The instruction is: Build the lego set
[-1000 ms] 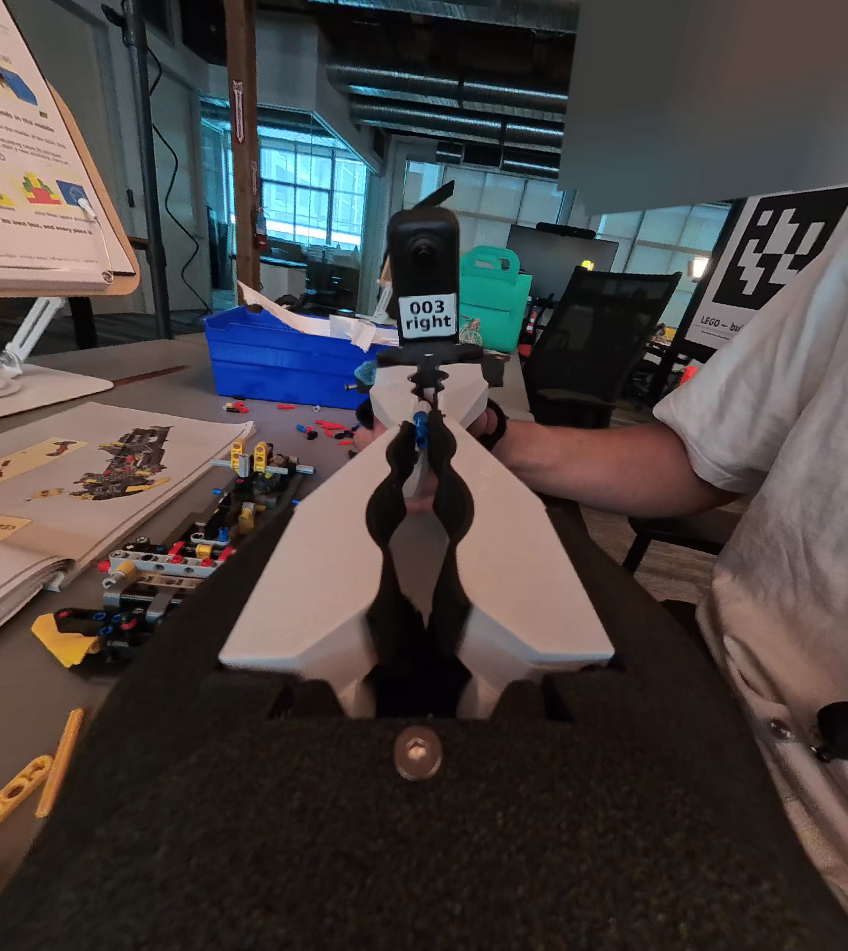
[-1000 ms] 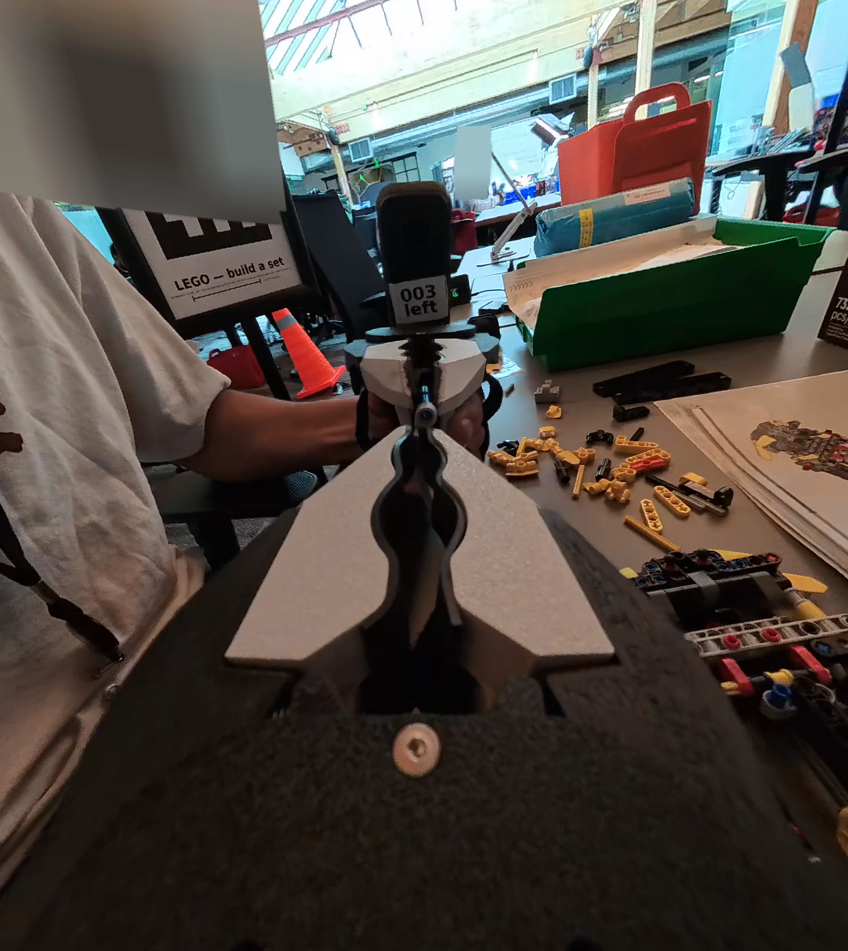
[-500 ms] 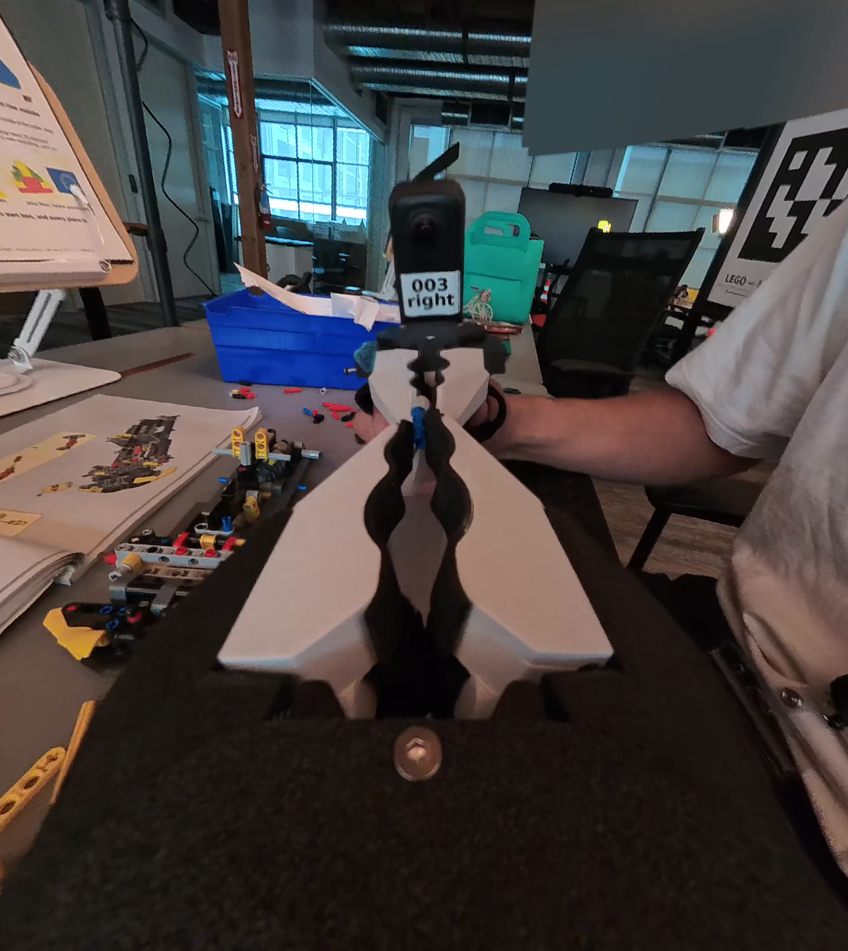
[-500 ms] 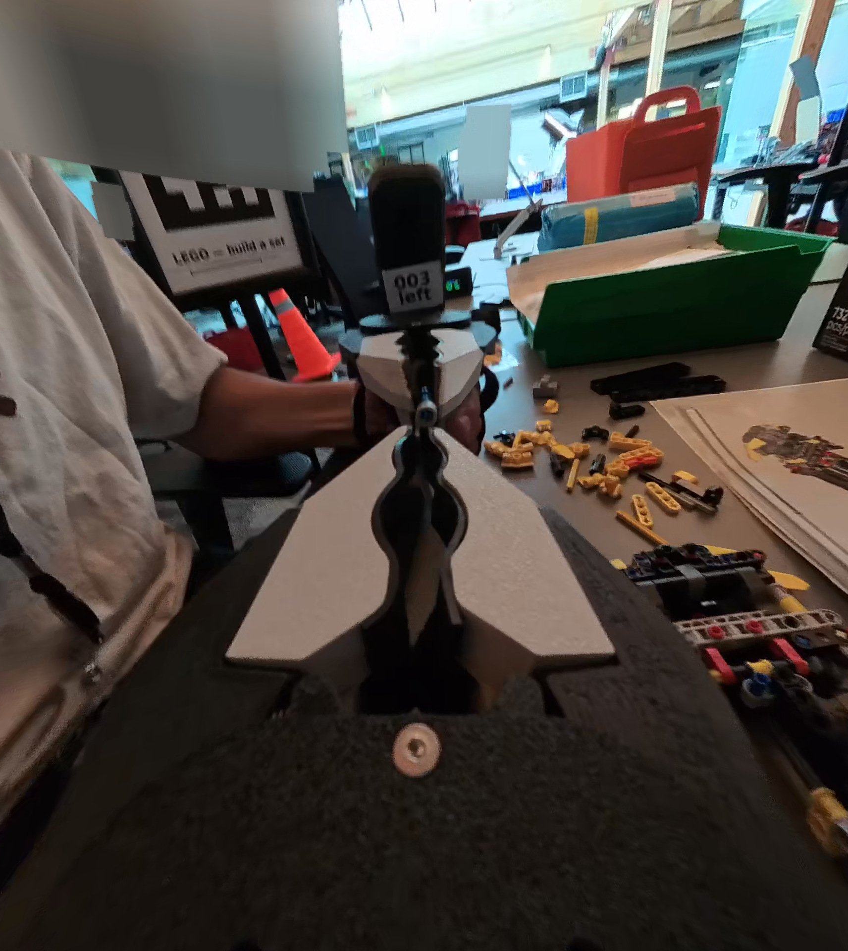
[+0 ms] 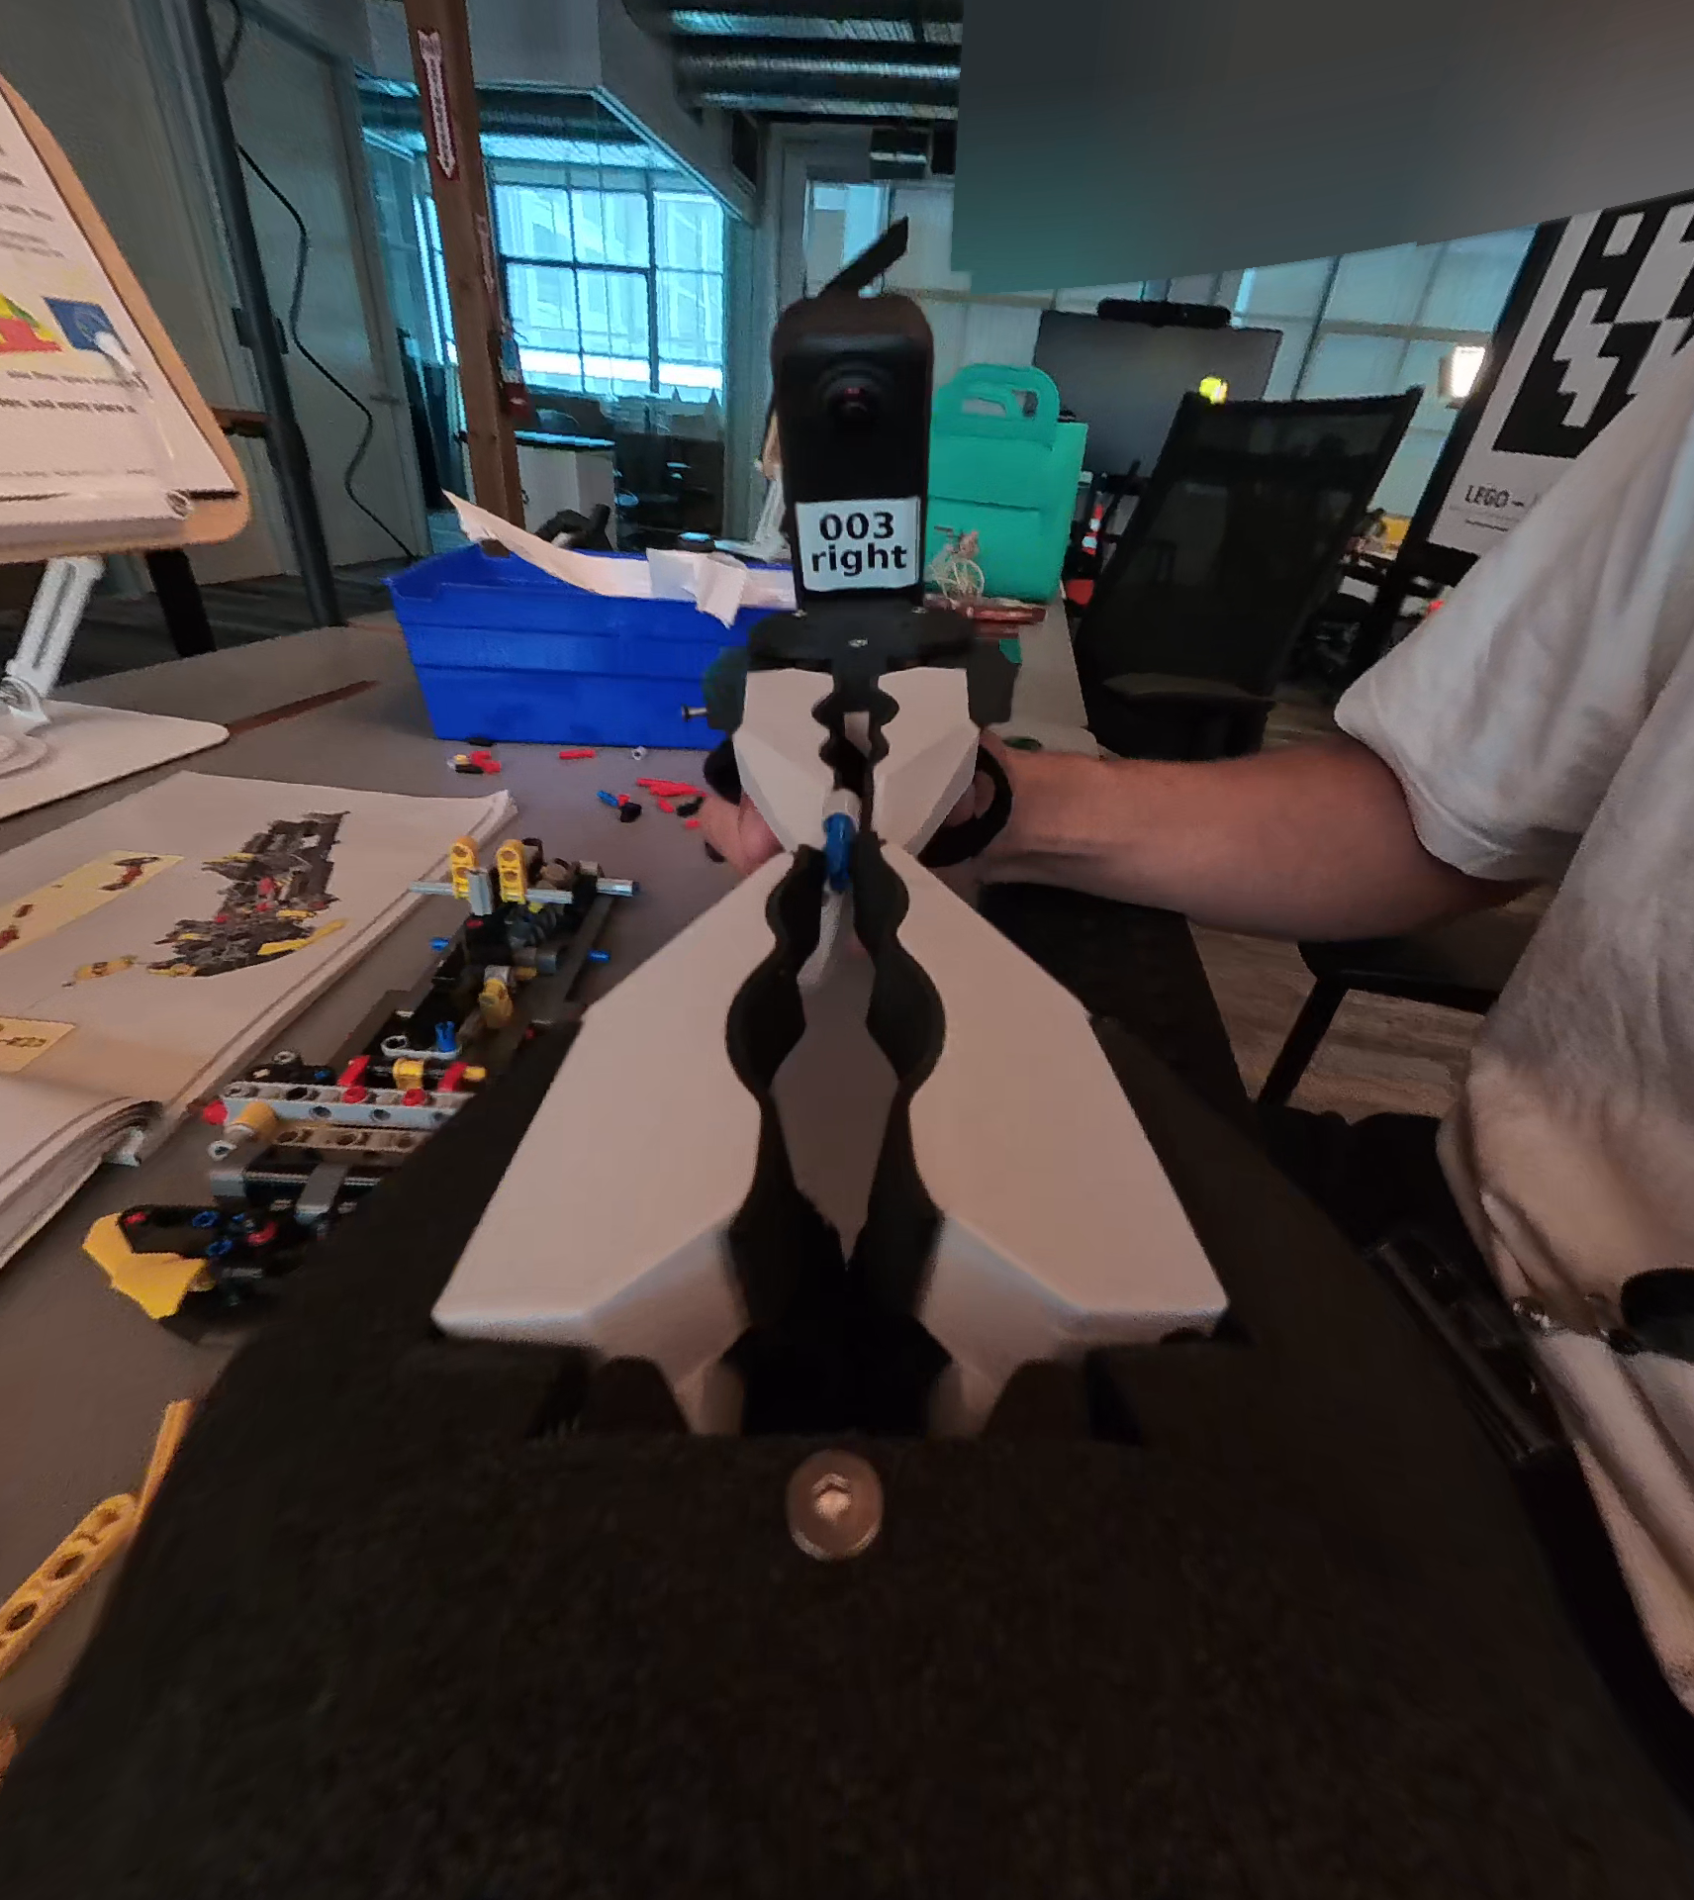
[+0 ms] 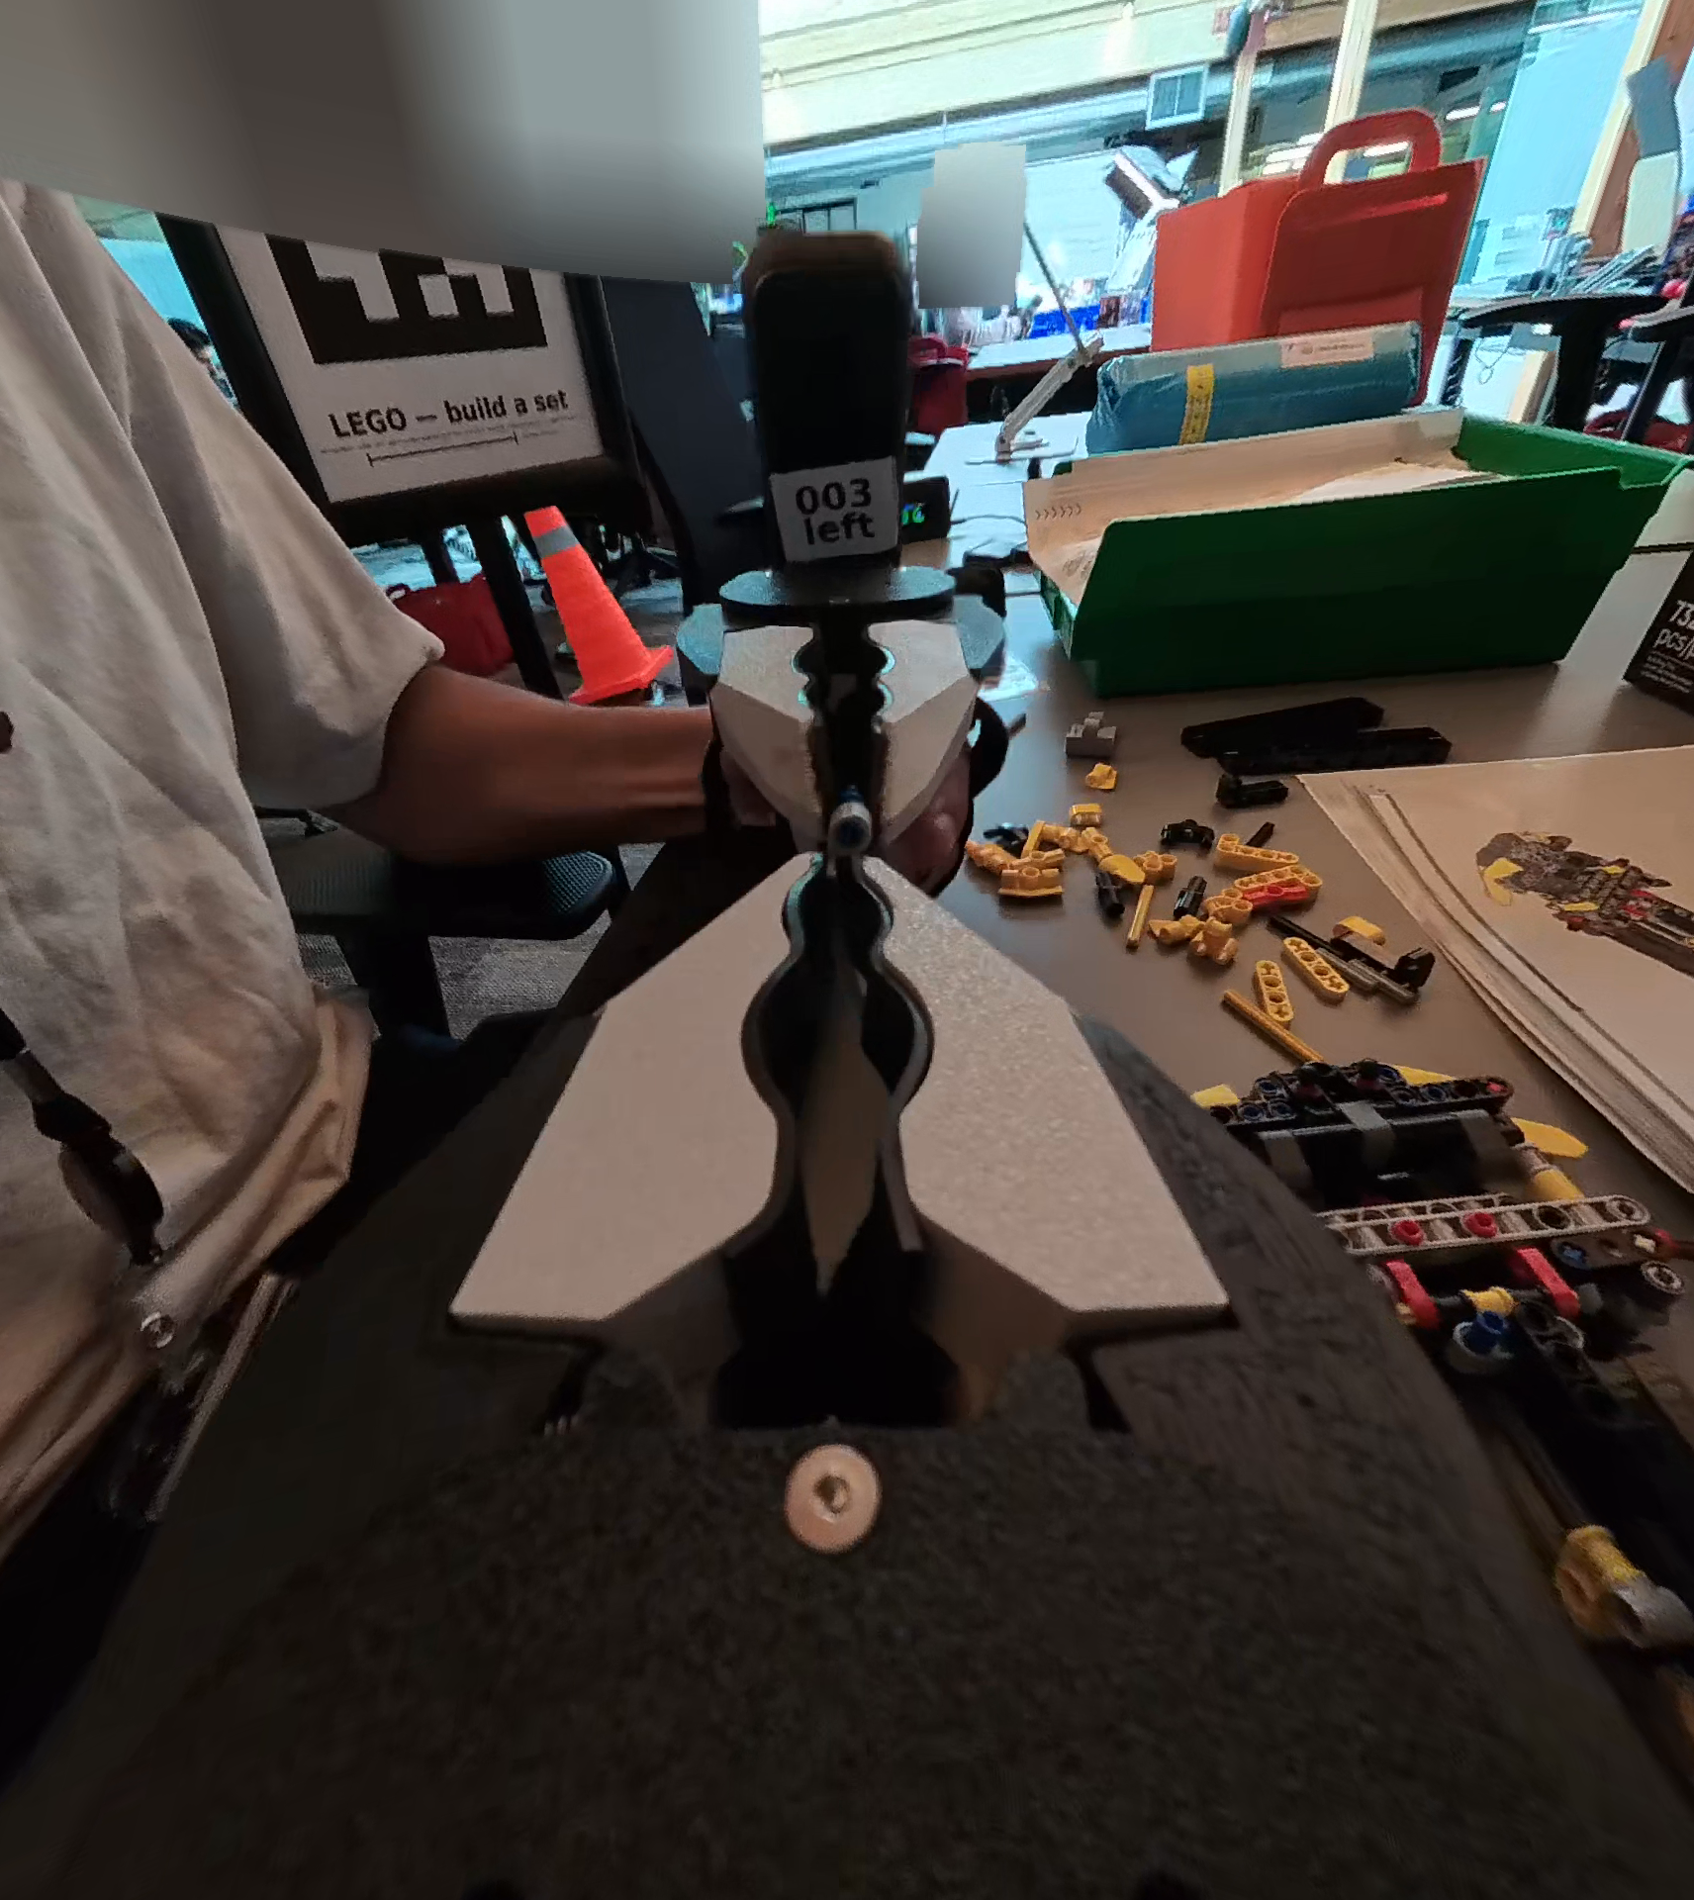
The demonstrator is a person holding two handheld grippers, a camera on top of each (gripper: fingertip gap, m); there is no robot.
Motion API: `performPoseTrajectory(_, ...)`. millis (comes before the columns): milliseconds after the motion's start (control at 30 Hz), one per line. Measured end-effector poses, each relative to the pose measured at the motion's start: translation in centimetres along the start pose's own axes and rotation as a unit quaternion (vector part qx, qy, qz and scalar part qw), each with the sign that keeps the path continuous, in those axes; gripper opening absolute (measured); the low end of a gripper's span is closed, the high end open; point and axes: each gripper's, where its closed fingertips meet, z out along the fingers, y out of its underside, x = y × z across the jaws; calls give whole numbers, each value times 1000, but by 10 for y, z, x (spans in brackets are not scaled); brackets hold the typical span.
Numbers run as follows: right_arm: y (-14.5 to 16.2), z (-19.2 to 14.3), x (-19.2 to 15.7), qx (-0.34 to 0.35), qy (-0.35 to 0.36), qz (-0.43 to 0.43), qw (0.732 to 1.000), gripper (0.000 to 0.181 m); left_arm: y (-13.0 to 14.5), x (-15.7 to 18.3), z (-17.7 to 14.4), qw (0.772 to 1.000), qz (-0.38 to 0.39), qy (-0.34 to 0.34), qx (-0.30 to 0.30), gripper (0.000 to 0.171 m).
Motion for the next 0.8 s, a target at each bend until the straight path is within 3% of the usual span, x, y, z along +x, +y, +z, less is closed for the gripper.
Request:
performPoseTrajectory(467, -2, -5, -1, 3, -3, 14, 1000, 3, -2, 0, -2, 1000, -5, 2, 7, 2)
performPoseTrajectory(800, 13, -8, -5, -41, -7, 9, 999, 1, 14, 4, 3, 999, 19, 7, -39, 0)
